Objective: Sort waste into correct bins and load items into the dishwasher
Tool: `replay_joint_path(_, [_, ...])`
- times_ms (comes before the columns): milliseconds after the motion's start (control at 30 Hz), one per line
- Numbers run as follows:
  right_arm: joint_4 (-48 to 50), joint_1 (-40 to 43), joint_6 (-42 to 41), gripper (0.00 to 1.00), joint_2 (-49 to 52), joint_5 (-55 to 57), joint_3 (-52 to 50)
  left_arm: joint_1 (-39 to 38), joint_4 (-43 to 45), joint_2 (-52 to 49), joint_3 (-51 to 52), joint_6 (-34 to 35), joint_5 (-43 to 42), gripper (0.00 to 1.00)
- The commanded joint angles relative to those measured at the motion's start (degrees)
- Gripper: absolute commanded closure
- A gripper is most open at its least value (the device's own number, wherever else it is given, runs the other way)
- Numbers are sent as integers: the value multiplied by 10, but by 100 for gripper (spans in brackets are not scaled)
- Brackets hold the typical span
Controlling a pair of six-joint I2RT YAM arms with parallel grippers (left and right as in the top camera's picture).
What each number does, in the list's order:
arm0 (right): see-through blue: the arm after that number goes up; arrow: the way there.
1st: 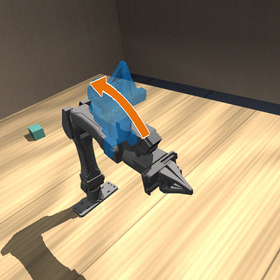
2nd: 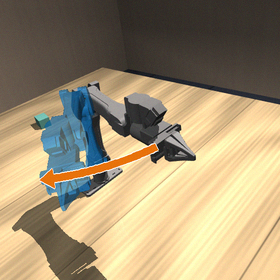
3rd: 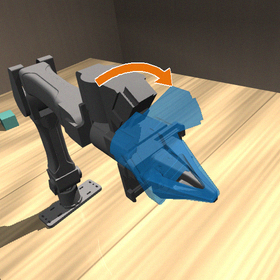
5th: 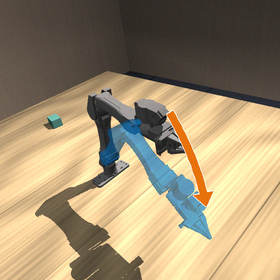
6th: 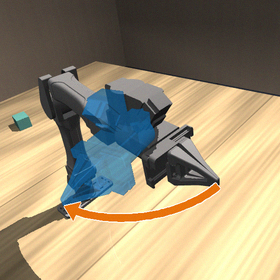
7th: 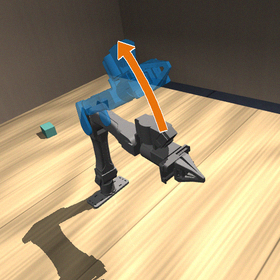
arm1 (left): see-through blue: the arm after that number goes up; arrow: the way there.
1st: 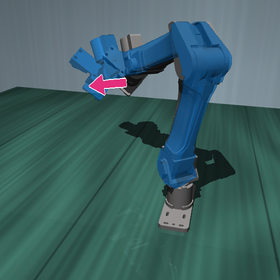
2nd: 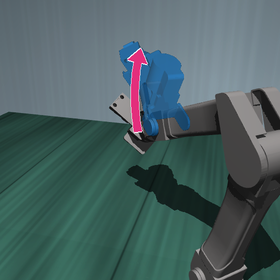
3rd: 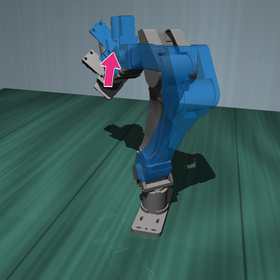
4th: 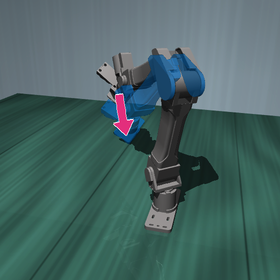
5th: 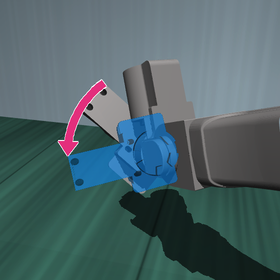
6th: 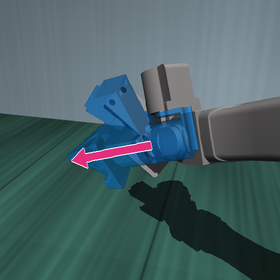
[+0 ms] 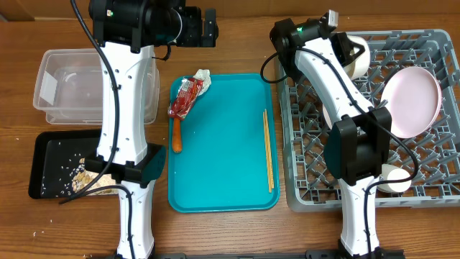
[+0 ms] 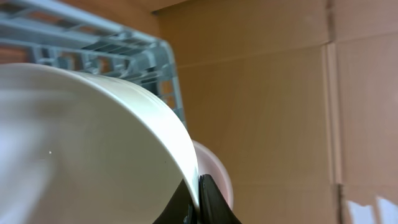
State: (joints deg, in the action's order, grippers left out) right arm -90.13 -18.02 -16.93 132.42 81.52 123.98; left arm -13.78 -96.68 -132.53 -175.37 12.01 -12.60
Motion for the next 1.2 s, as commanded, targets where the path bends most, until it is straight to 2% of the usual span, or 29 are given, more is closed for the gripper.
replay_joint_path(0, [5, 1, -11, 96, 3, 52, -3, -1, -1, -3, -2, 0, -3, 0])
replay_joint_path(167, [40, 1, -11, 96, 4, -7, -3, -2, -1, -3, -2, 0, -3, 0])
replay_joint_path(567, [69, 0, -12, 96, 4, -36, -9, -4, -1, -3, -2, 0, -3, 0])
replay_joint_path(933, [133, -7, -8, 96, 4, 45, -166, -5, -1, -3, -2, 0, -3, 0])
replay_joint_path(1167, [136, -25, -6, 95, 3, 86, -178, -5, -1, -3, -2, 0, -3, 0])
